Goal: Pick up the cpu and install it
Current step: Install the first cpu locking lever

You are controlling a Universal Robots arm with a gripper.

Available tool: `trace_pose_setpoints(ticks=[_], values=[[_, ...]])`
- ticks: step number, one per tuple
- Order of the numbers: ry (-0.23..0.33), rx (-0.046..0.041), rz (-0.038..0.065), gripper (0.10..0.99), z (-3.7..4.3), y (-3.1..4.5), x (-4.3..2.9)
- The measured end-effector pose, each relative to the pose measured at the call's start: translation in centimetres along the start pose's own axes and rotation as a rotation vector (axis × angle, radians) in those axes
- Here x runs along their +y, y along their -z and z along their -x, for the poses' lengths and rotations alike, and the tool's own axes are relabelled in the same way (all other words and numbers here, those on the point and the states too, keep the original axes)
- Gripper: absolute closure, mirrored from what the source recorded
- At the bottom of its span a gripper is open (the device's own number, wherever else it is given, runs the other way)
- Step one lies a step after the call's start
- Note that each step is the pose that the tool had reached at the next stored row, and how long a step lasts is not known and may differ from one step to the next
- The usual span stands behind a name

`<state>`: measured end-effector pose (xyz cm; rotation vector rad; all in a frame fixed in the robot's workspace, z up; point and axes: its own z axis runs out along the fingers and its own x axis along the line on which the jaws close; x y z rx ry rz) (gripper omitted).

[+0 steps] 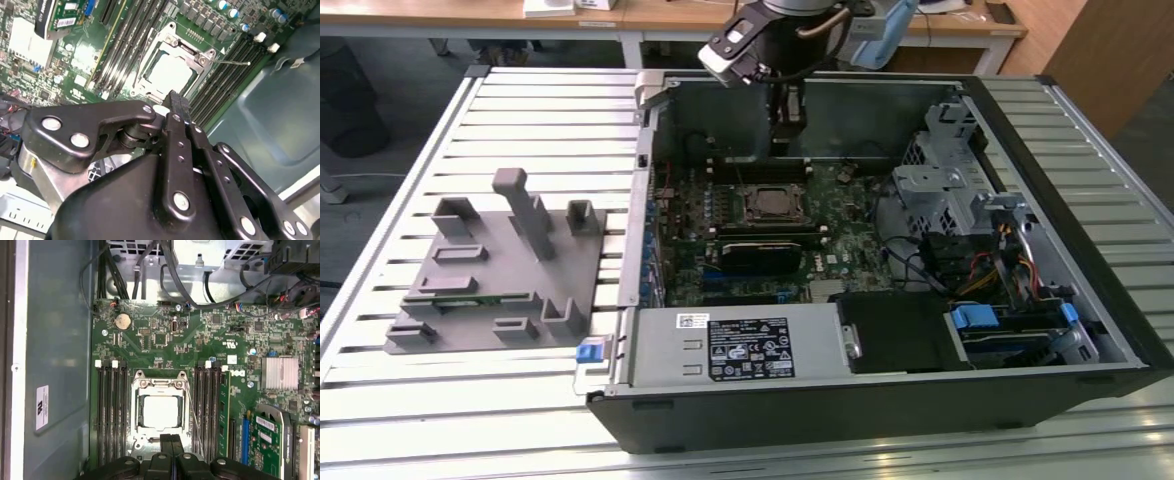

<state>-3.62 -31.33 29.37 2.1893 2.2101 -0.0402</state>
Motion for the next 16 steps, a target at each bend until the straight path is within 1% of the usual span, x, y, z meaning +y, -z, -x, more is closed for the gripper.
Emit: trace_pose_setpoints(ticks=[16], values=[[0.290, 0.0008, 0.012, 0.980, 0.00, -0.15, 0.00]])
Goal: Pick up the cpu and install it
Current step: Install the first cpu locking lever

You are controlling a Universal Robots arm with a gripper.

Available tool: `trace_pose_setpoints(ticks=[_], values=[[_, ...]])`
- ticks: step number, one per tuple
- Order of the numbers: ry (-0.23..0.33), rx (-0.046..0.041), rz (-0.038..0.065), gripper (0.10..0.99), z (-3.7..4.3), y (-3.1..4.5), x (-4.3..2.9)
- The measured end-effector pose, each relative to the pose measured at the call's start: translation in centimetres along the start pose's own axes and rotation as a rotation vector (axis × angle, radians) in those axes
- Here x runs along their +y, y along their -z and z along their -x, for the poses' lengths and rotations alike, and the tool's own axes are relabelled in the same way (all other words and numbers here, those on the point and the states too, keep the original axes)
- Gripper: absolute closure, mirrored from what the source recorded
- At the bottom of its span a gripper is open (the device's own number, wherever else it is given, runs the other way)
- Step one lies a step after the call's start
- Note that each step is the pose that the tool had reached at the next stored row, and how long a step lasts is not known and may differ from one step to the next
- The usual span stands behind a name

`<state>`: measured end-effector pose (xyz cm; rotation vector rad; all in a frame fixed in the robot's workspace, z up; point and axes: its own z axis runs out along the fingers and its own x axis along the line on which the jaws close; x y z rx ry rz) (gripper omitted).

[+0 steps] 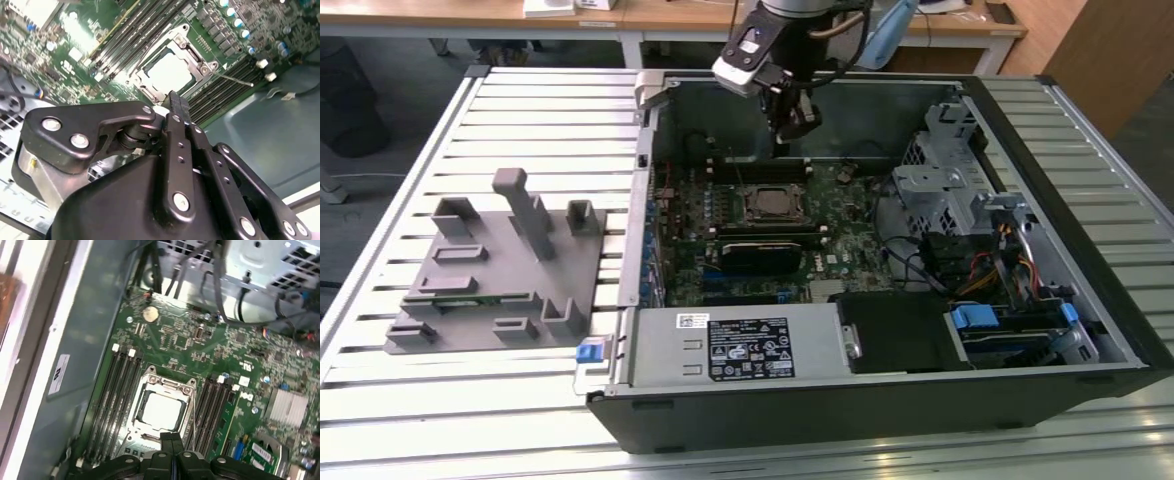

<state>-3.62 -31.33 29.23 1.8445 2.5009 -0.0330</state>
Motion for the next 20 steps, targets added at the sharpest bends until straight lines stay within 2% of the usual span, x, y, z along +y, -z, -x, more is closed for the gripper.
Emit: trace_pose_setpoints(ticks=[8, 15, 20], values=[[0.145, 0.0003, 0.006, 0.980, 0.00, -0.11, 0.00], [0.220, -0.0002, 0.009, 0.980, -0.01, -0.14, 0.00], [0.310, 0.0001, 0.012, 0.980, -0.01, -0.17, 0.00]])
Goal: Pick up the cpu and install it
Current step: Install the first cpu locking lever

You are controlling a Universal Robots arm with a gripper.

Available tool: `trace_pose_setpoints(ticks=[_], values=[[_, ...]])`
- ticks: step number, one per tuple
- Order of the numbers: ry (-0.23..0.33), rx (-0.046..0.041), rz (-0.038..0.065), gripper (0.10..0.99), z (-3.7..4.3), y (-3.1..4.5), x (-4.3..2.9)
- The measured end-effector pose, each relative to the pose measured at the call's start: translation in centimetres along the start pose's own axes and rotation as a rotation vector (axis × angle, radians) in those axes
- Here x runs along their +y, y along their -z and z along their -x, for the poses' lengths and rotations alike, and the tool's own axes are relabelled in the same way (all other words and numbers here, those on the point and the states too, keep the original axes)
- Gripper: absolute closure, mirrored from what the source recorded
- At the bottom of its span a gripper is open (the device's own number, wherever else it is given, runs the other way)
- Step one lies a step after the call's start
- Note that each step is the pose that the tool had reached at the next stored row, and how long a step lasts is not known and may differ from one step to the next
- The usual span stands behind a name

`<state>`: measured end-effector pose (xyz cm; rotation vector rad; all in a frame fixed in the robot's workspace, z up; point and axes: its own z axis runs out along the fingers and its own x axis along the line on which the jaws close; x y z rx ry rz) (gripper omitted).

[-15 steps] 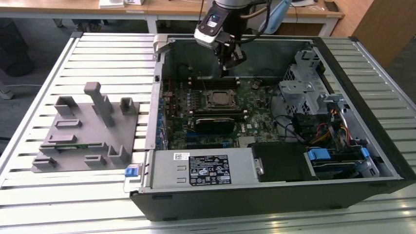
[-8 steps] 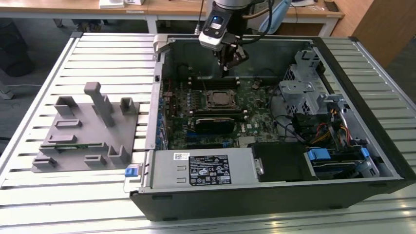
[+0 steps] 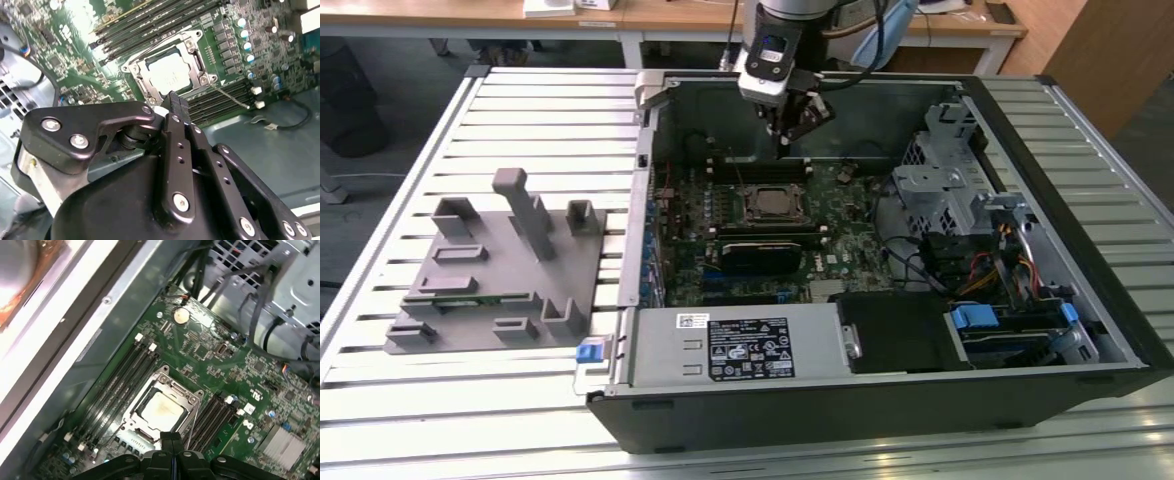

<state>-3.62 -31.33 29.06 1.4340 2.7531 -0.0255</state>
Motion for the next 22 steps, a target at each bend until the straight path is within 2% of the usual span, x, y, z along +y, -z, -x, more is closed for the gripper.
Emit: trace_pose_setpoints(ticks=[22], values=[[0.400, 0.0010, 0.016, 0.980, 0.00, -0.07, 0.00]])
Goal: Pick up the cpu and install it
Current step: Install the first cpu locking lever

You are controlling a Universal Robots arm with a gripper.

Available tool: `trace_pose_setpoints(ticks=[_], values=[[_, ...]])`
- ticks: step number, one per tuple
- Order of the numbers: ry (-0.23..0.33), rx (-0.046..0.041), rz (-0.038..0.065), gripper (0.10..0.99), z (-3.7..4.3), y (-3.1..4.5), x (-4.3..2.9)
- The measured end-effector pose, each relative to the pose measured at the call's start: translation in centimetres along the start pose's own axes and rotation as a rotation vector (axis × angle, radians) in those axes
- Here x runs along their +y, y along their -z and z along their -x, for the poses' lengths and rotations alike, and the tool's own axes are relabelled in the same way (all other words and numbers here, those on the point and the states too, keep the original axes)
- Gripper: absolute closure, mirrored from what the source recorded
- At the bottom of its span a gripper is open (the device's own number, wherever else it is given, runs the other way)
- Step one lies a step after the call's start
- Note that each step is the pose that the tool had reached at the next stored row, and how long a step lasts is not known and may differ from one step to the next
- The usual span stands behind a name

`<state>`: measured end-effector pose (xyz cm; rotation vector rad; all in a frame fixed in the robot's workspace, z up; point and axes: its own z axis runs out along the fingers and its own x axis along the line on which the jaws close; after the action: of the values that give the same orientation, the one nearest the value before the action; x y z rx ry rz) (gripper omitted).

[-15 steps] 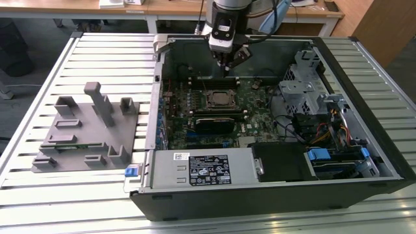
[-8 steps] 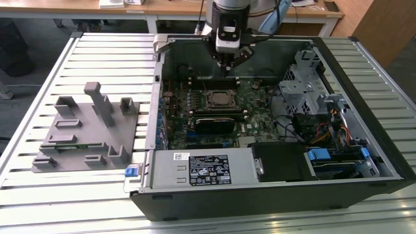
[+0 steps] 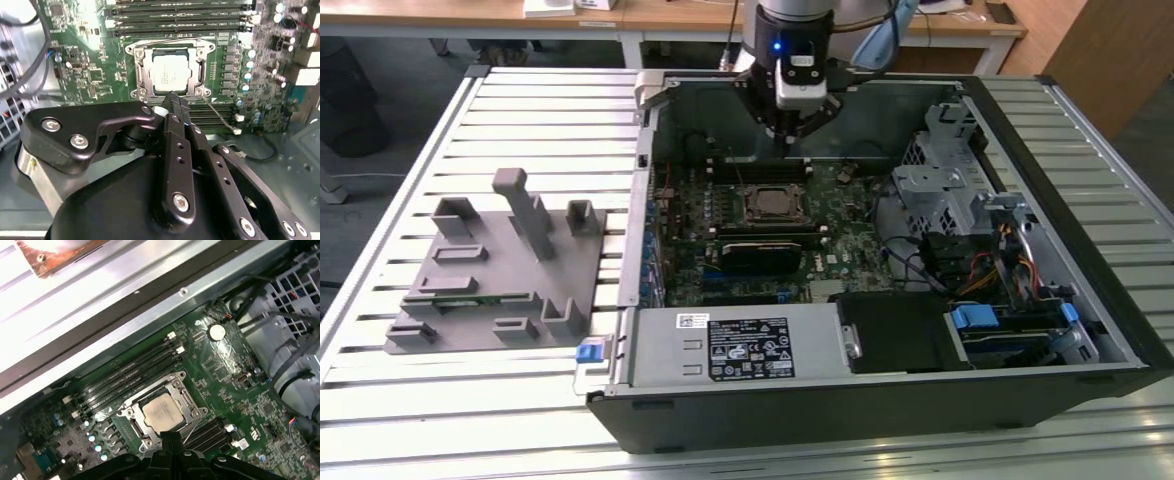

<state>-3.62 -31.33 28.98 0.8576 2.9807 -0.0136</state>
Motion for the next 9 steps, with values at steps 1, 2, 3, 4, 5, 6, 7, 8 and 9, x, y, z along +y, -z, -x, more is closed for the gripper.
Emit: trace_pose_setpoints(ticks=[1, 2, 3, 4, 5, 6, 7, 8, 9], values=[[0.016, 0.0001, 0.001, 0.980, 0.00, 0.00, 0.00], [0.032, 0.0001, 0.001, 0.980, 0.00, 0.00, 0.00], [0.045, 0.0002, 0.002, 0.980, 0.00, -0.01, 0.00], [0.059, 0.0002, 0.002, 0.980, 0.00, -0.01, 0.00], [0.073, 0.0002, 0.003, 0.980, 0.00, -0.01, 0.00], [0.088, 0.0003, 0.004, 0.980, 0.00, -0.01, 0.00], [0.104, 0.0003, 0.004, 0.980, 0.00, -0.01, 0.00], [0.122, 0.0004, 0.005, 0.980, 0.00, -0.02, 0.00], [0.140, 0.0004, 0.006, 0.980, 0.00, -0.02, 0.00]])
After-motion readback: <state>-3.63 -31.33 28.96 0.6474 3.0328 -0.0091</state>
